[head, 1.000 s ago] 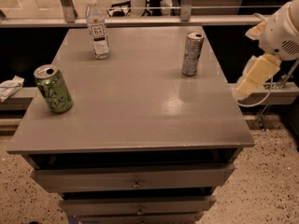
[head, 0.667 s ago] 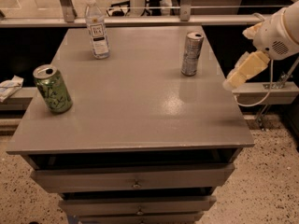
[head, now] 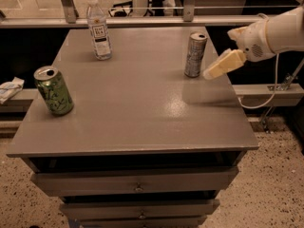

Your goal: Pick redbull can

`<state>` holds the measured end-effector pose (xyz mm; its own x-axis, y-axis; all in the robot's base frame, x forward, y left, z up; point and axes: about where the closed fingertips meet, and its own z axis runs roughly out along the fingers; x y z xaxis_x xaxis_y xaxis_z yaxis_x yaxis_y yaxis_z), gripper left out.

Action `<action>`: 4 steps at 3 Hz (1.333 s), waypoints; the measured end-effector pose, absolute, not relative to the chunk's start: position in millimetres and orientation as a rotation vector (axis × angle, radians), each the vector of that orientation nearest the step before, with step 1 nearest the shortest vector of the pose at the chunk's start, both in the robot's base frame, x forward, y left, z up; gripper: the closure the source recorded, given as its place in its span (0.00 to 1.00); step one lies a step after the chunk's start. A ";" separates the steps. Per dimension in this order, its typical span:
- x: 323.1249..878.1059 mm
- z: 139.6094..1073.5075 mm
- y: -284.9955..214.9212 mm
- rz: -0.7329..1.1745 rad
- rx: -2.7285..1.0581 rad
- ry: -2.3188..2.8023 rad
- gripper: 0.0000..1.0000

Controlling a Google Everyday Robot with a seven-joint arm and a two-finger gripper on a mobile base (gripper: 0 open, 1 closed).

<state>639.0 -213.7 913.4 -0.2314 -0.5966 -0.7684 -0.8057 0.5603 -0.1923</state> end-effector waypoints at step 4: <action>703.5 893.2 -153.1 0.551 -0.963 1.716 0.46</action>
Offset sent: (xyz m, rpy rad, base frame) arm 0.0582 0.0521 -0.0162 0.3076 -0.0998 0.0497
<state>703.5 -153.1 893.2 -0.1318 -0.3353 -0.9328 -0.8161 0.5709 -0.0899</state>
